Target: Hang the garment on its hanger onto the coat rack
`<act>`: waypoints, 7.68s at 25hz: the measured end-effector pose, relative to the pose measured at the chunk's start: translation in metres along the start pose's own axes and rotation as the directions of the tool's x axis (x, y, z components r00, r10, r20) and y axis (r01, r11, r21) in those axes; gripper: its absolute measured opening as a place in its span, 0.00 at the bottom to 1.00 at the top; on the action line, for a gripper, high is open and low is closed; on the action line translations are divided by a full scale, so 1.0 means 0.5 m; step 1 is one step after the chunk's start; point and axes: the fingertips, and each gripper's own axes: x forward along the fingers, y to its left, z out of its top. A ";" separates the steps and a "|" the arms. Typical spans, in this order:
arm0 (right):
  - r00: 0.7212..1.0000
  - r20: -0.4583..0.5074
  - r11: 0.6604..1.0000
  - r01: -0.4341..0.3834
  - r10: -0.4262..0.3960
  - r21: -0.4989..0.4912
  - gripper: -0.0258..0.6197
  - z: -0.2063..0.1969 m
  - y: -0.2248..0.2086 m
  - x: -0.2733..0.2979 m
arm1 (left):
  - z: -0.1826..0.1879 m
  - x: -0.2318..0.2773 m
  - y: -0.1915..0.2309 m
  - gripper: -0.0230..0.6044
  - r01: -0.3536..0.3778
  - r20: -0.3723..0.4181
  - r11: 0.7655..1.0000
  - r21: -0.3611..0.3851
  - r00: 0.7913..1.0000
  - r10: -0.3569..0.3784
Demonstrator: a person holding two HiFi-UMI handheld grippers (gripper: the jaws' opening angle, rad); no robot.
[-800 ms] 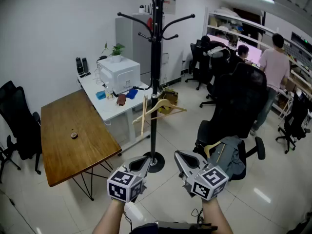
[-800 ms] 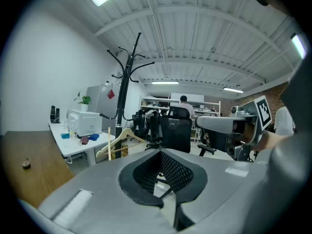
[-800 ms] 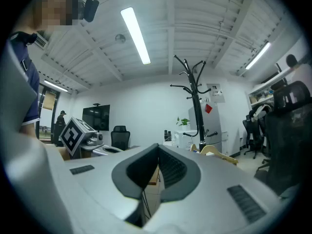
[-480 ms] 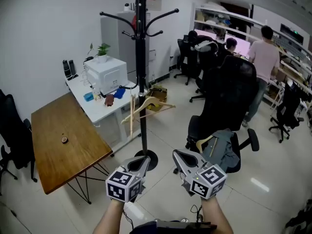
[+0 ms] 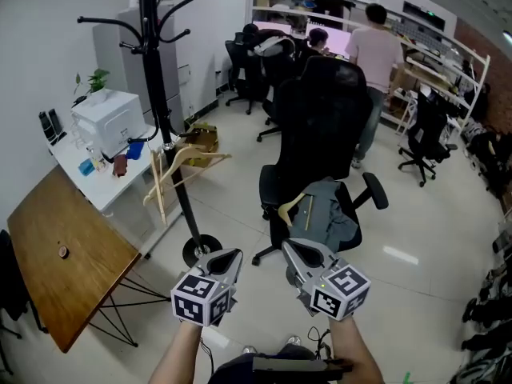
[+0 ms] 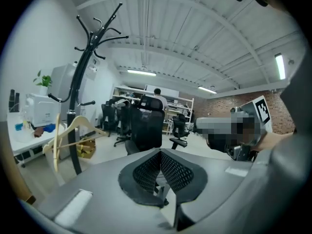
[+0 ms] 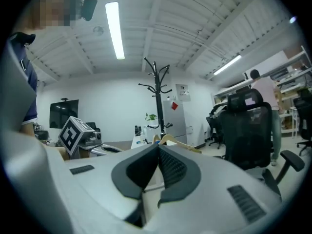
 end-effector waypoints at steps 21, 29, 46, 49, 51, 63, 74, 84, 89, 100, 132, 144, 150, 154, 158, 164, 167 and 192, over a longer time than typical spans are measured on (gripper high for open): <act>0.988 -0.006 0.980 0.153 -0.153 0.128 0.04 -0.052 -0.331 -0.108 | -0.063 0.345 -0.116 0.04 0.068 -0.131 0.998 -0.003 0.989 -0.067; 0.995 -0.075 0.994 0.079 -0.073 0.077 0.04 -0.086 -0.482 -0.100 | -0.147 0.501 -0.104 0.05 -0.108 -0.251 0.994 -0.027 0.963 0.097; 0.975 -0.221 0.997 0.024 -0.007 0.076 0.04 -0.259 -0.616 0.020 | -0.506 0.837 0.075 0.43 -0.297 -0.448 0.924 -0.240 0.878 0.166; 0.974 -0.226 0.995 0.035 -0.013 0.094 0.04 -0.282 -0.630 0.025 | -0.568 0.870 0.106 0.46 -0.353 -0.496 0.903 -0.247 0.846 0.195; 0.971 -0.239 0.993 0.044 -0.017 0.108 0.04 -0.301 -0.633 0.020 | -0.589 0.887 0.116 0.46 -0.383 -0.503 0.888 -0.254 0.837 0.217; 0.957 -0.287 0.983 0.097 -0.048 0.157 0.04 -0.370 -0.668 -0.005 | -0.639 0.942 0.112 0.25 -0.482 -0.527 0.840 -0.250 0.795 0.300; 0.961 -0.266 0.979 0.120 -0.073 0.163 0.04 -0.347 -0.688 -0.034 | -0.570 0.934 0.105 0.22 -0.479 -0.447 0.830 -0.287 0.833 0.326; 0.974 -0.201 0.979 0.136 -0.104 0.153 0.04 -0.274 -0.706 -0.062 | -0.435 0.989 0.007 0.16 -0.279 -0.363 0.952 -0.124 0.906 0.218; 0.974 -0.178 0.975 0.165 -0.138 0.147 0.04 -0.254 -0.726 -0.094 | -0.455 1.017 -0.011 0.15 -0.274 -0.424 0.959 -0.069 0.878 0.221; 0.960 -0.204 0.963 0.224 -0.192 0.148 0.04 -0.279 -0.768 -0.152 | -0.483 1.053 0.002 0.06 -0.259 -0.468 0.966 -0.010 0.855 0.224; 0.986 0.168 0.992 0.001 0.021 -0.128 0.04 0.176 -0.413 -0.108 | 0.389 0.375 -0.130 0.06 0.069 -0.116 0.947 0.315 0.993 -0.034; 0.957 0.212 0.963 -0.150 0.199 -0.226 0.04 0.249 -0.065 -0.043 | 0.420 -0.032 -0.056 0.06 -0.050 -0.075 0.934 0.355 0.994 0.082; 0.935 0.194 0.937 -0.245 0.295 -0.248 0.04 0.260 0.087 0.018 | 0.372 -0.198 0.010 0.07 -0.151 -0.080 0.921 0.358 0.978 0.191; 0.921 0.190 0.924 -0.290 0.341 -0.249 0.04 0.256 0.159 0.043 | 0.356 -0.272 0.057 0.07 -0.202 -0.080 0.925 0.322 0.968 0.239; 0.908 0.194 0.913 -0.318 0.371 -0.256 0.04 0.259 0.189 0.059 | 0.359 -0.317 0.093 0.06 -0.269 -0.070 0.909 0.318 0.950 0.305; 0.899 0.190 0.902 -0.341 0.395 -0.264 0.04 0.272 0.221 0.089 | 0.373 -0.344 0.134 0.07 -0.315 -0.040 0.907 0.278 0.940 0.338; 0.902 0.189 0.905 -0.336 0.389 -0.260 0.04 0.272 0.220 0.095 | 0.378 -0.348 0.151 0.07 -0.325 -0.032 0.907 0.268 0.938 0.346; 0.895 0.295 0.936 -0.277 0.334 -0.219 0.04 0.319 0.073 0.275 | 0.487 -0.143 0.331 0.07 -0.190 -0.118 0.930 0.314 0.964 0.237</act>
